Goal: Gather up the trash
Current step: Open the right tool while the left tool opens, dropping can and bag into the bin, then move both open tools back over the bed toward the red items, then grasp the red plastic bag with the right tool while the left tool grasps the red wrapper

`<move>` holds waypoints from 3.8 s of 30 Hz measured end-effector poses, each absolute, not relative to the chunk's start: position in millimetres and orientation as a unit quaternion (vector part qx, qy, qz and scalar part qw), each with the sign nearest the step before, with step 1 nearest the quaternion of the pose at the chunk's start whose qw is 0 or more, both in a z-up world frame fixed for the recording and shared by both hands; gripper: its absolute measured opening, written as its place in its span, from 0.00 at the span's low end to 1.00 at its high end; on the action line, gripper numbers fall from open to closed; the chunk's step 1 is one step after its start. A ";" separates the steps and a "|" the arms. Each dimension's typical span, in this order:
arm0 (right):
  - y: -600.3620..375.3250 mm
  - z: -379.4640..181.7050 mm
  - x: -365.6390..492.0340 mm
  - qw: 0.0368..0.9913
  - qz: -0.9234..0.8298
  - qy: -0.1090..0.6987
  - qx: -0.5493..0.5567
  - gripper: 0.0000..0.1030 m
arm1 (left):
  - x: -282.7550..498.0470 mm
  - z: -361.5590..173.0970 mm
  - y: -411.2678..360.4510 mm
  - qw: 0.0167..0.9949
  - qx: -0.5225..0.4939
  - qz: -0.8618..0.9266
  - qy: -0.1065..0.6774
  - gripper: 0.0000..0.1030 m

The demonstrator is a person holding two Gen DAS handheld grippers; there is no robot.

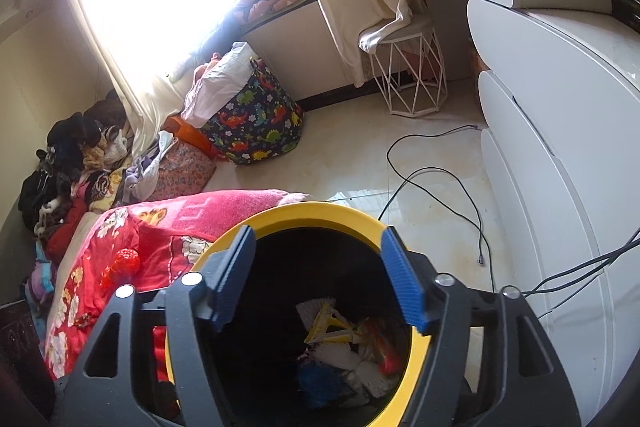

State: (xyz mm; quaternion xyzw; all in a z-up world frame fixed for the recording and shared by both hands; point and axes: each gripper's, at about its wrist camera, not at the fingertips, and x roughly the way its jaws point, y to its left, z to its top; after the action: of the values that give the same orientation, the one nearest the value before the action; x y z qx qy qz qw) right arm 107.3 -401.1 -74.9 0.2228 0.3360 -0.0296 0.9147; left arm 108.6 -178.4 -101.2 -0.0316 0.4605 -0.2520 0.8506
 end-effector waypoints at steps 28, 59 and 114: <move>-336.1 -35.6 103.1 0.933 0.042 0.309 0.180 0.84 | 102.7 -46.9 -91.8 0.913 -0.070 -0.146 0.374 0.89; -177.6 -29.9 163.5 0.914 0.187 0.341 0.114 0.87 | 105.6 -52.6 78.9 0.927 -0.168 0.038 0.334 0.89; -168.0 -58.9 174.5 0.878 0.242 0.382 0.154 0.17 | 125.8 -65.8 111.5 0.908 -0.281 0.027 0.310 0.08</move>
State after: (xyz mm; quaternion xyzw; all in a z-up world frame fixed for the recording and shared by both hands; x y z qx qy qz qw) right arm 174.5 -168.0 -58.9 0.1544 0.3817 0.2423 0.8785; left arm 125.8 111.5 -65.8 -0.2809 0.3101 0.0266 0.9078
